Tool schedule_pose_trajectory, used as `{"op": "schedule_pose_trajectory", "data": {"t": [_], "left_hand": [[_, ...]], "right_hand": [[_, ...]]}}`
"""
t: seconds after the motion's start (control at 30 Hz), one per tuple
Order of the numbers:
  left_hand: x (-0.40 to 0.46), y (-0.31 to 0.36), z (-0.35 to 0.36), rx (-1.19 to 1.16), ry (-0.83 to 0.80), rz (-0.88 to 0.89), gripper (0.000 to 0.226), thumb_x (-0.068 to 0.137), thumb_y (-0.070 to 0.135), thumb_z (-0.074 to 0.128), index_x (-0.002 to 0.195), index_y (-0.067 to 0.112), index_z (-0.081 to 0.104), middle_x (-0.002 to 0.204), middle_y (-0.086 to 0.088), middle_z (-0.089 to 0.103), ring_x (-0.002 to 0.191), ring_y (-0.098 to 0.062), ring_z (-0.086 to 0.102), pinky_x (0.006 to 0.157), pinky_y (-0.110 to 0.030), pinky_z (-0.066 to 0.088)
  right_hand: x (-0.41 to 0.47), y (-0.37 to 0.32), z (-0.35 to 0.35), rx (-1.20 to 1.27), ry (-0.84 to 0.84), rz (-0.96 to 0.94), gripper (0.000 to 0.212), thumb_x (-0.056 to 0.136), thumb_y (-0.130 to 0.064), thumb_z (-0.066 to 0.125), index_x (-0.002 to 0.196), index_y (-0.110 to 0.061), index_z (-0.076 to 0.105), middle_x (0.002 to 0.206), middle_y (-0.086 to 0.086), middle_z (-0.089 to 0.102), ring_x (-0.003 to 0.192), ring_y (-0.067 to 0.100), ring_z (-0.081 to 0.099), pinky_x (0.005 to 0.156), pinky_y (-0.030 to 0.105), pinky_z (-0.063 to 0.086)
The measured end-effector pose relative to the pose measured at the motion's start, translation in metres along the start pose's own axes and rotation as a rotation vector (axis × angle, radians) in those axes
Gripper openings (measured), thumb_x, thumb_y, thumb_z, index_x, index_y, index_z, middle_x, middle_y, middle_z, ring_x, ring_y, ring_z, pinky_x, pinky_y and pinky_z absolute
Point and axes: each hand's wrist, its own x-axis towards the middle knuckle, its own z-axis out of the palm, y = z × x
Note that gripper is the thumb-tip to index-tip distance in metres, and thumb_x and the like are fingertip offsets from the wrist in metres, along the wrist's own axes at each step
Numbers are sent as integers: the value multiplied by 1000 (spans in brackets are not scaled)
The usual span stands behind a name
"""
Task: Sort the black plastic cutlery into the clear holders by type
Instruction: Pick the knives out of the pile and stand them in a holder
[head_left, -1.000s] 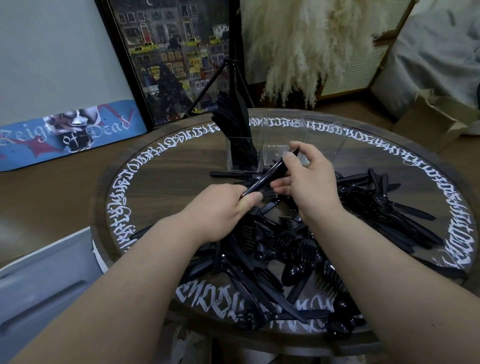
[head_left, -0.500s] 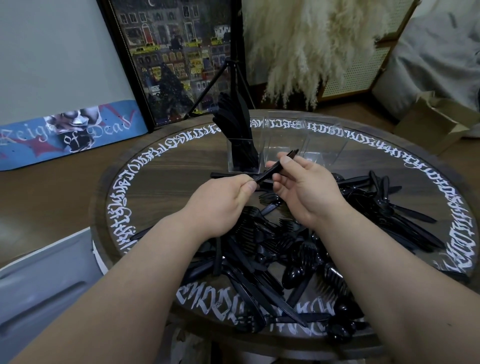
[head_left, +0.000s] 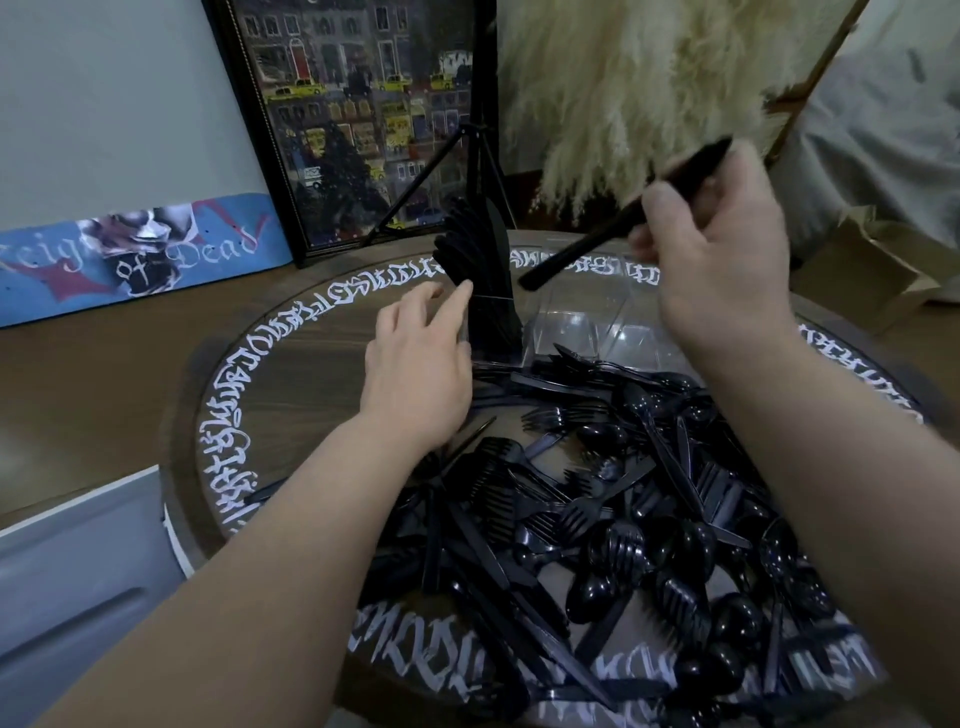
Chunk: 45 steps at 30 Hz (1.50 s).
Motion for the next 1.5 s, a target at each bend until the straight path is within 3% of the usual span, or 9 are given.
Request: {"op": "schedule_pose_trajectory", "data": {"t": [0.07, 0.13, 0.2, 0.43, 0.73, 0.87, 1.03, 1.27, 1.5], "left_hand": [[3, 0, 3, 3, -21, -9, 57, 98, 21, 42, 151, 32, 21, 155, 1, 20, 138, -25, 17, 109, -45, 27], [5, 0, 6, 2, -31, -11, 57, 98, 20, 42, 150, 32, 21, 155, 2, 20, 139, -25, 16, 108, -45, 26], [6, -1, 7, 9, -26, -7, 58, 97, 18, 42, 150, 32, 23, 155, 3, 22, 137, -25, 18, 107, -45, 28], [7, -7, 9, 23, 4, 42, 59, 96, 16, 41, 150, 30, 24, 153, 9, 28, 132, -21, 24, 102, -43, 33], [7, -10, 8, 4, -8, 54, 61, 95, 13, 42, 151, 28, 21, 152, 13, 28, 132, -20, 23, 104, -43, 32], [4, -14, 5, -33, -11, 44, 62, 94, 13, 45, 150, 30, 24, 153, 5, 29, 137, -22, 23, 111, -42, 28], [-8, -27, -1, -26, -25, 30, 58, 92, 14, 51, 145, 29, 34, 147, 1, 35, 132, -25, 30, 109, -39, 30], [-22, -48, 4, 33, -130, -16, 46, 93, 14, 50, 138, 28, 48, 144, 7, 44, 132, -26, 34, 108, -35, 30], [-12, -36, 23, 102, -329, -55, 53, 98, 36, 42, 148, 36, 26, 159, 13, 14, 145, -22, 8, 112, -49, 22]], "right_hand": [[18, -7, 6, -145, -46, -84, 14, 93, -15, 53, 87, -24, 43, 82, -5, 58, 73, 14, 62, 73, 40, 55], [28, -5, 18, -273, -155, -127, 8, 94, -17, 53, 101, -18, 50, 88, -5, 58, 81, 18, 61, 77, 35, 52], [30, 1, 34, -382, -287, -149, 18, 96, -18, 52, 113, -14, 51, 92, -4, 58, 84, 16, 57, 76, 25, 45], [25, 32, 82, -622, -617, -173, 34, 100, -19, 42, 133, -12, 47, 119, 12, 62, 110, 29, 55, 74, 25, 33], [16, 41, 92, -757, -548, -231, 32, 98, -22, 47, 125, -9, 58, 113, 12, 59, 108, 31, 55, 89, 36, 43], [8, 39, 80, -649, -438, -226, 38, 95, -21, 55, 132, -12, 54, 114, 6, 60, 102, 20, 57, 89, 26, 41], [-22, 36, 50, -507, -337, -186, 28, 91, -14, 59, 118, -15, 65, 102, 0, 64, 85, 7, 54, 86, 21, 45], [-73, 65, 30, -639, -561, 22, 32, 96, -14, 47, 125, -18, 61, 116, 2, 68, 111, 23, 57, 94, 32, 45], [-77, 78, 50, -878, -800, -61, 41, 98, -24, 37, 138, -20, 45, 148, -4, 41, 121, 24, 30, 101, 39, 32]]}}
